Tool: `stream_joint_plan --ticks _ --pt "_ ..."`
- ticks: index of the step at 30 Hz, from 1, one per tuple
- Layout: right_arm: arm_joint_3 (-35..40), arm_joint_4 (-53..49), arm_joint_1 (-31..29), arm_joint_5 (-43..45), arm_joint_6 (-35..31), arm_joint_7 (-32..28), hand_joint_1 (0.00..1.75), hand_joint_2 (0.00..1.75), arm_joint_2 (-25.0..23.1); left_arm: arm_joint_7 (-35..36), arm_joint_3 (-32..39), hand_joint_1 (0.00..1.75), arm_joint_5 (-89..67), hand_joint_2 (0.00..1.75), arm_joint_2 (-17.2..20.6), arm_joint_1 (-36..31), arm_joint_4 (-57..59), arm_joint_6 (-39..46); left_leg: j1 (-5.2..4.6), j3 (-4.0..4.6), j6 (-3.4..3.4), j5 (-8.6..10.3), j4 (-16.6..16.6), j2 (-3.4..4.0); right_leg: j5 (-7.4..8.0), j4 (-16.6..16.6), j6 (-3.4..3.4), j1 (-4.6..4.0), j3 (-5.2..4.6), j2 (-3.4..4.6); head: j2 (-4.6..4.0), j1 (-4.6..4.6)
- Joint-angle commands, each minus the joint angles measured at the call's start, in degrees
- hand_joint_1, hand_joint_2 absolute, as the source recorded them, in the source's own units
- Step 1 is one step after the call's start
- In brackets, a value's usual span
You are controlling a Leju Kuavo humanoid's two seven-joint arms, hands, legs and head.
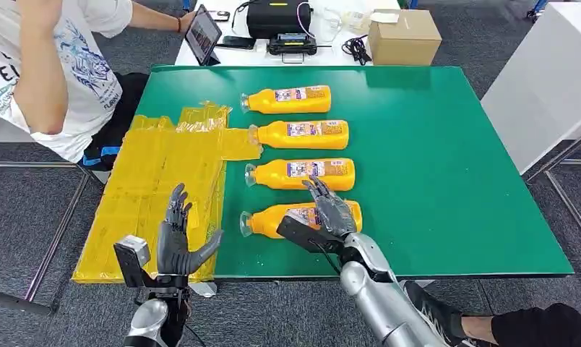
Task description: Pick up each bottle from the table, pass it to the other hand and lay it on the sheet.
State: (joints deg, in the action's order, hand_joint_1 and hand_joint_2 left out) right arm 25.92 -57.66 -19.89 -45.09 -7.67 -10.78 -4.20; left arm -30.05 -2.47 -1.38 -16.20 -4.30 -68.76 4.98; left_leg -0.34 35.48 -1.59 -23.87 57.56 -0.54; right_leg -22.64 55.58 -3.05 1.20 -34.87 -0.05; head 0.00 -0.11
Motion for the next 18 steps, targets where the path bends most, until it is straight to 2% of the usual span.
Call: stream_joint_plan --ticks 1,2,4,11,18 --pt "4.7 6.5 -5.1 0.5 2.3 0.5 0.0 1.75 2.0 -1.1 -0.2 0.0 -4.1 1.75 2.0 -2.5 3.9 3.8 0.09 -0.37 0.12 -0.16 0.0 0.11 -0.12 0.0 0.16 -0.1 0.36 0.07 0.0 -0.02" --pt "5.7 7.6 -6.5 1.4 4.4 0.4 0.0 1.75 2.3 -1.8 -0.4 0.0 -5.9 1.75 1.9 -2.9 4.0 5.7 0.03 -0.16 0.06 -0.05 0.0 0.07 -0.03 0.0 0.09 -0.04 0.15 0.04 0.0 -0.02" --pt "7.2 10.1 -9.6 2.7 8.3 0.2 0.0 1.75 2.4 -1.6 -0.4 0.0 -5.6 1.75 1.9 -3.3 4.1 5.0 0.07 -0.3 0.11 -0.12 0.0 0.13 -0.07 0.0 0.15 -0.09 0.3 0.09 0.0 -0.02" --pt "12.1 17.4 -17.5 9.3 15.4 -1.4 0.0 1.75 3.2 -1.1 0.1 0.0 -2.8 1.75 2.2 -5.1 7.9 1.9 0.06 -0.28 0.09 -0.08 0.0 0.17 -0.03 0.0 0.14 -0.07 0.26 0.12 0.0 -0.02" --pt "16.9 21.4 -20.8 12.1 17.5 -1.8 0.0 1.75 4.9 -2.0 -0.3 0.0 -3.1 1.75 2.3 -6.4 9.3 3.3 0.03 -0.2 0.04 -0.01 0.0 0.0 -0.03 0.0 0.08 -0.04 0.22 -0.03 0.0 0.0"
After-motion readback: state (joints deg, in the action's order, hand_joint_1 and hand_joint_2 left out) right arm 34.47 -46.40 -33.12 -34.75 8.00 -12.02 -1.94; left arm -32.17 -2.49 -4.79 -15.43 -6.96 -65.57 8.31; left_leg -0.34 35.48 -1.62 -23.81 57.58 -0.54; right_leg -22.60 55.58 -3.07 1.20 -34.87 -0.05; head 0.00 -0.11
